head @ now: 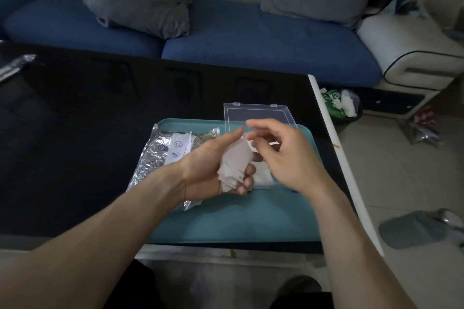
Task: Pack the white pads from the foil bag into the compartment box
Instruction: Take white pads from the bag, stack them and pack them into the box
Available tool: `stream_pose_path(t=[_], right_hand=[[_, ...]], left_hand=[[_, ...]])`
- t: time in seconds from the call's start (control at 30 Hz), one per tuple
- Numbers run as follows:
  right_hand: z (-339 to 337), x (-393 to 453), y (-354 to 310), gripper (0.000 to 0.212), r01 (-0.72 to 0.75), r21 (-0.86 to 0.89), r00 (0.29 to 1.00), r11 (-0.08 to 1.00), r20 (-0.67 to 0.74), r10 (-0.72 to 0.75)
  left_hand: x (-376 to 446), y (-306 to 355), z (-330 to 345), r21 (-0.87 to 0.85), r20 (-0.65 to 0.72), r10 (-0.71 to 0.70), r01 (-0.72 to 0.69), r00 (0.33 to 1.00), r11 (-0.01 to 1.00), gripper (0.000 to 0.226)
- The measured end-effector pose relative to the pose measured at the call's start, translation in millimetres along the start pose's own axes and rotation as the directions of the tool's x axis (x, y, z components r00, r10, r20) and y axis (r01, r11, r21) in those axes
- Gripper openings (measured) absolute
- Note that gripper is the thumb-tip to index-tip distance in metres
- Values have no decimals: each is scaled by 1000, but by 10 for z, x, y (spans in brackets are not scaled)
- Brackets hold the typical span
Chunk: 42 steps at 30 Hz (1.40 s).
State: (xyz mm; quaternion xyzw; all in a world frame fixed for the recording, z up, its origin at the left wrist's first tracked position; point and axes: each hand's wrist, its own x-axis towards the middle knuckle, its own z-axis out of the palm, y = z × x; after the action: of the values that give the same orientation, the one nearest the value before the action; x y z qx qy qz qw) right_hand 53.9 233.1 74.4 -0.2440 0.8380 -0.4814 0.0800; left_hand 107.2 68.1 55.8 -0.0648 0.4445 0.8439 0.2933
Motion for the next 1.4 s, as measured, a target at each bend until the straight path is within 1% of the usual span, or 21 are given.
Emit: stream_pose_path(t=[0.07,0.17,0.23,0.3,0.37,0.4,0.47,0.5,0.57,0.67,0.73,0.77,0.87,0.9,1.0,1.07,1.17,1.23,1.3,1.33,1.4], right_hand=[[-36,-10,1,48,-29,58,995,998,101,23],[-79,-49,8,85,-21,3,974,1000,225,20],[-61,-58,12,92,23,-12,975,1000,220,-20],[-37,-53,11,92,50,18,971,999,234,-52],[-18,-50,8,95,61,30,962,998,266,-67],[-10,-49,11,100,60,17,958,998,281,-62],[10,-55,5,114,40,-34,953,999,302,-28],[24,-61,-1,118,34,-73,953,997,304,-10],[66,-77,-21,116,30,-138,957,990,291,12],[130,-69,-39,88,24,-87,973,996,230,-4],[151,-55,-52,75,42,-94,982,995,189,-23],[152,-56,-62,79,57,-148,981,987,190,-28],[167,-77,-73,110,62,-285,975,957,220,2],[185,-84,-78,110,73,-275,975,959,223,-11],[227,-92,-65,94,101,-174,970,979,237,-58],[201,-84,-68,94,82,-158,961,984,275,-36],[176,-101,-66,101,49,-272,946,961,322,43],[203,-106,-72,88,79,-346,958,935,287,25],[229,-113,-92,81,98,-314,964,944,267,-11],[230,-112,-98,82,96,-286,962,953,271,-16],[237,-121,-107,91,110,-245,954,963,297,-33]], left_hand=[[-4,10,12,-32,3,40,-40,999,999,46],[-17,42,-8,-74,57,81,-77,995,994,35],[-22,39,-44,-81,85,44,-37,995,996,49],[-16,30,-58,-65,58,32,-28,998,997,53],[-1,15,-47,-47,7,43,-42,999,998,44],[6,9,-37,-45,-22,49,-50,999,998,34],[14,4,-6,-59,-99,58,-64,993,996,16],[17,2,-2,-70,-129,54,-63,990,995,15],[23,-8,1,-98,-133,38,-51,990,994,22],[35,-25,23,-86,-102,76,-84,992,993,30],[44,-34,47,-73,-146,134,-146,980,987,24],[50,-41,46,-69,-179,159,-174,971,982,21],[69,-58,38,-44,-246,212,-229,946,972,19],[70,-62,35,-32,-242,222,-236,945,971,17],[45,-42,57,-4,-176,175,-178,969,984,10],[53,-37,28,-6,-172,150,-154,974,988,10],[62,-64,28,19,-195,146,-145,970,989,12],[69,-78,41,18,-209,157,-157,965,988,11],[85,-87,17,15,-223,167,-168,960,986,22],[85,-85,7,32,-224,168,-165,960,986,25],[87,-94,18,66,-274,207,-197,939,978,18]])
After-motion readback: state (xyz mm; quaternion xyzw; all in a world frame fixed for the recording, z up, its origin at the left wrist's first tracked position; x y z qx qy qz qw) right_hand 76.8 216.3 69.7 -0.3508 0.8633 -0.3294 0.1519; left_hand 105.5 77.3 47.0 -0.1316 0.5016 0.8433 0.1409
